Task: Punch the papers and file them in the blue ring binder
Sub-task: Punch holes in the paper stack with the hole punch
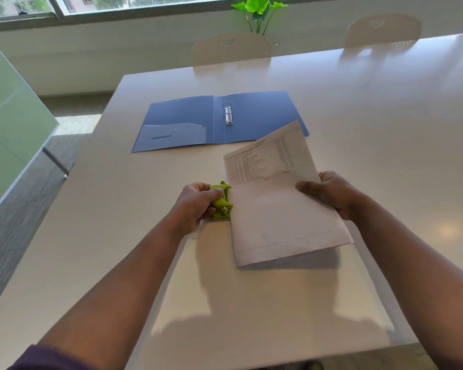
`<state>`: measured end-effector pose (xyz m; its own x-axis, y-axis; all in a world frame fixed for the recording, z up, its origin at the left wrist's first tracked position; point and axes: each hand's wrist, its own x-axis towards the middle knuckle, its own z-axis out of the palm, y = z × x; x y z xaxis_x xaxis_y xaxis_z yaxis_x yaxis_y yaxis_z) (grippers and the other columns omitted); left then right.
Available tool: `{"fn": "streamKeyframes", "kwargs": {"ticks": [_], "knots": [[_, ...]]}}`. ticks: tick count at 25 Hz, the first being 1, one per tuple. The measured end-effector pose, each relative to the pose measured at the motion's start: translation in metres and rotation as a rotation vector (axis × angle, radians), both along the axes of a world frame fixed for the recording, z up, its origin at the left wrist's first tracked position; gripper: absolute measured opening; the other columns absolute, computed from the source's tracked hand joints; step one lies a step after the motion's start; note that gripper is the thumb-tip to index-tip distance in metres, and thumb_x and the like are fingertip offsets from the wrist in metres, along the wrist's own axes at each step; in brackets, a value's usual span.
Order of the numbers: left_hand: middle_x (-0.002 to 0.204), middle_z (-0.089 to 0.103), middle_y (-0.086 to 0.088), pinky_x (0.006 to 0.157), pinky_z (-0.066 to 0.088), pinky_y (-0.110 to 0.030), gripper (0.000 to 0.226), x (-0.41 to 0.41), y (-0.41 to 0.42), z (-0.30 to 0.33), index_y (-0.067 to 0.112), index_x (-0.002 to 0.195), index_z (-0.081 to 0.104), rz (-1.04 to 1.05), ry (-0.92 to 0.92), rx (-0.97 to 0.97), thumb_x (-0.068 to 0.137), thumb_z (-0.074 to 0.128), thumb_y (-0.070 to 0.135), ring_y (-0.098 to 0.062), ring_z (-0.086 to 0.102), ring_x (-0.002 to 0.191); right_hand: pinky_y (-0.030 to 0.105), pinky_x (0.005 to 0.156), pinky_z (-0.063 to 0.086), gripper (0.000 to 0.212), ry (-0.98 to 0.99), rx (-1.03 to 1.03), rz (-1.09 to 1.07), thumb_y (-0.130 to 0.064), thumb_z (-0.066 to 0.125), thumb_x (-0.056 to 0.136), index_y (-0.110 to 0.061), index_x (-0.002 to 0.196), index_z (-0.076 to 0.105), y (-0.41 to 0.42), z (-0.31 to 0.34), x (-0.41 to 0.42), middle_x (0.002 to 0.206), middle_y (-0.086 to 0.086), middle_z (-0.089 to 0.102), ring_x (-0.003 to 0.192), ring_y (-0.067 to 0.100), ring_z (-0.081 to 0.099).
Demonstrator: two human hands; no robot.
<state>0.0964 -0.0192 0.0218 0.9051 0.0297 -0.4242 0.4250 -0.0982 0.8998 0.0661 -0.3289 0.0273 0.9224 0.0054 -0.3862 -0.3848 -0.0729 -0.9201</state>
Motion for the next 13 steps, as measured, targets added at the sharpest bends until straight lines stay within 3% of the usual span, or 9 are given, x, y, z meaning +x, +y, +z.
{"fn": "streamKeyframes", "kwargs": {"ticks": [13], "knots": [[0.092, 0.069, -0.011, 0.055, 0.056, -0.019, 0.014, -0.002, 0.001, -0.001, 0.009, 0.102, 0.063, -0.017, -0.021, -0.025, 0.094, 0.072, 0.017, -0.01, 0.068, 0.064, 0.033, 0.06, 0.062, 0.009, 0.011, -0.049, -0.007, -0.014, 0.067, 0.096, -0.007, 0.099, 0.071, 0.018, 0.0, 0.002, 0.089, 0.012, 0.076, 0.068, 0.022, 0.074]]}}
